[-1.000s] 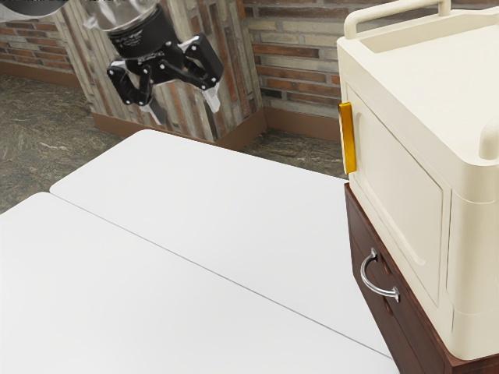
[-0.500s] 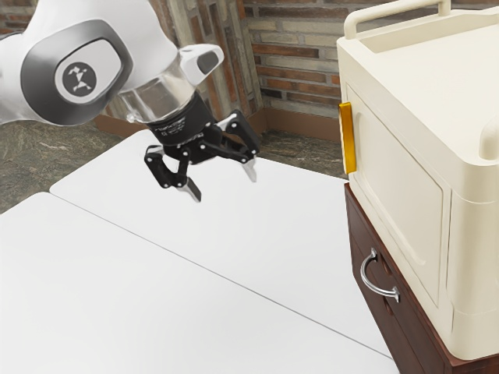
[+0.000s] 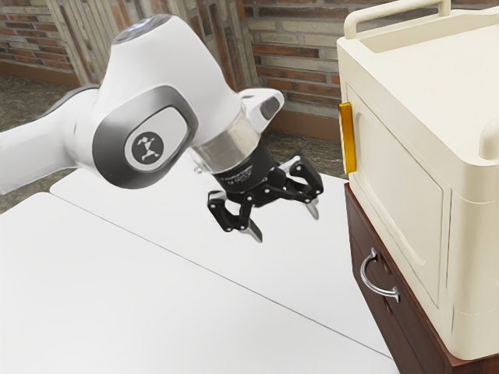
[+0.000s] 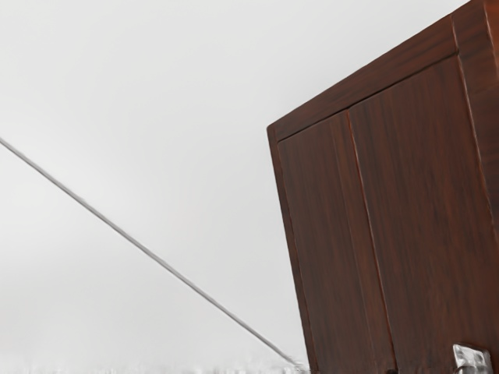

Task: Pull the drawer handle with one arm to open the drawer

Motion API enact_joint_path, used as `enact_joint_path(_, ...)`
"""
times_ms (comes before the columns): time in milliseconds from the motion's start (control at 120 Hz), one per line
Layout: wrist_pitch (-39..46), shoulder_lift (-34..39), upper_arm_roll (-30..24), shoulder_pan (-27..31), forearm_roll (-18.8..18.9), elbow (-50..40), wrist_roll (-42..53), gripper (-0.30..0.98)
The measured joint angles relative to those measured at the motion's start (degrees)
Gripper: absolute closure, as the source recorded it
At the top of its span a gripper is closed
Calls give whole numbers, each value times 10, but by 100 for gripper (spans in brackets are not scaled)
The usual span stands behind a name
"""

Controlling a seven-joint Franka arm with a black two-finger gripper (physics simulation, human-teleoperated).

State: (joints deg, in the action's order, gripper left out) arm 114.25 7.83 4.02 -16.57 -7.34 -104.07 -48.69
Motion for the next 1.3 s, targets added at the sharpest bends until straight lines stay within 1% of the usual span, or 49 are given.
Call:
enact_joint_path(308, 47, 37, 1, -35, -14, -71, -20, 3)
enact_joint_path(583, 80, 22, -1, -68, -16, -78, -33, 5)
enact_joint_path(958, 98, 5, -1, -77, -15, -75, -44, 19)
enact_joint_path(1300, 120, -19, -2, -86, -16, -71, -49, 26)
